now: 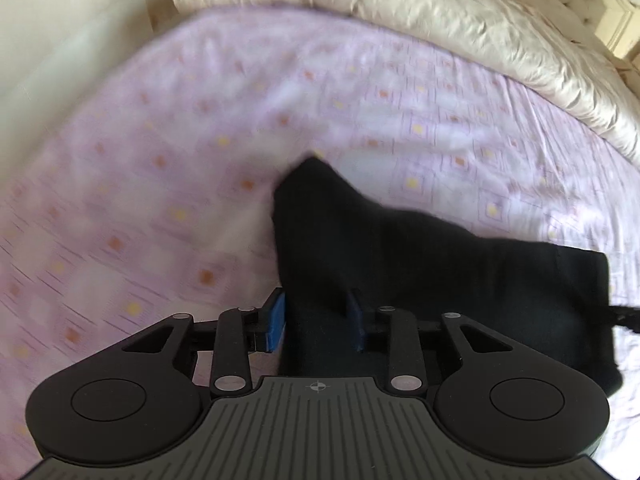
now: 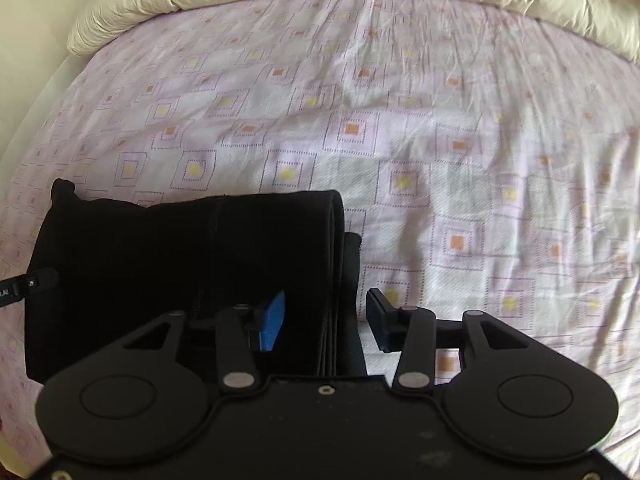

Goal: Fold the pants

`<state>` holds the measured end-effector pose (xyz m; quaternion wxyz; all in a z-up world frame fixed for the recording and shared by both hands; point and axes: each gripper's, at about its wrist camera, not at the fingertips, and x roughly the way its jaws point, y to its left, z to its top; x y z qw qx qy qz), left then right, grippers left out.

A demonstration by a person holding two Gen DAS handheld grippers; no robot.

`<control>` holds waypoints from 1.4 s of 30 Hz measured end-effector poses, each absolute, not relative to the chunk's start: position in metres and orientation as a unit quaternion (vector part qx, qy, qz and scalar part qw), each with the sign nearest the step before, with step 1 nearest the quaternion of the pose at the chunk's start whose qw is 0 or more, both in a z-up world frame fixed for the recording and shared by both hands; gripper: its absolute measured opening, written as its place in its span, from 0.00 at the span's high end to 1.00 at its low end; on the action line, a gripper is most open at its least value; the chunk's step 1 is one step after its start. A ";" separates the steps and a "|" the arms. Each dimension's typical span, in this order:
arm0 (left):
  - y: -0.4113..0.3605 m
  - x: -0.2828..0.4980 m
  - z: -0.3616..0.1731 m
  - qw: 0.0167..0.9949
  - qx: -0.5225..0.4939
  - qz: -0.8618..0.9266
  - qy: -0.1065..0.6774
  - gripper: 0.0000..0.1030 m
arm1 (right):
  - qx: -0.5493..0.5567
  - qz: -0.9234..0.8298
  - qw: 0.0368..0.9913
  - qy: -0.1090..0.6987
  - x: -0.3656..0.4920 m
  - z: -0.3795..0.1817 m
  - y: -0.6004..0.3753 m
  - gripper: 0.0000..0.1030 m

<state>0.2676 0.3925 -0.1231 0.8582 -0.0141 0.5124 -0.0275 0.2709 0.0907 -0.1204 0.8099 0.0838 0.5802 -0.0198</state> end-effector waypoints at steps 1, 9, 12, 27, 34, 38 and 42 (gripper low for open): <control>0.393 0.266 -0.118 0.867 -0.008 -0.025 0.498 0.69 | 0.076 -0.028 0.817 0.571 0.269 -0.115 0.092 0.54; 0.381 0.304 -0.127 0.869 -0.001 -0.040 0.494 0.69 | -0.014 0.021 0.850 0.526 0.284 -0.105 0.124 0.98; 0.379 0.318 -0.145 0.859 0.009 -0.035 0.510 0.69 | -0.030 0.011 0.836 0.548 0.301 -0.124 0.126 1.00; 0.379 0.266 -0.113 0.866 0.008 -0.056 0.497 0.70 | 0.004 0.045 0.856 0.515 0.278 -0.095 0.127 0.92; 0.356 0.206 -0.134 0.835 0.024 -0.080 0.544 0.70 | -0.004 0.042 0.831 0.554 0.220 -0.105 0.126 0.92; 0.355 0.201 -0.148 0.826 0.017 -0.066 0.560 0.70 | -0.030 0.029 0.824 0.566 0.209 -0.120 0.124 0.92; 0.353 0.205 -0.130 0.833 0.001 -0.052 0.551 0.70 | -0.006 0.010 0.834 0.551 0.208 -0.107 0.117 0.87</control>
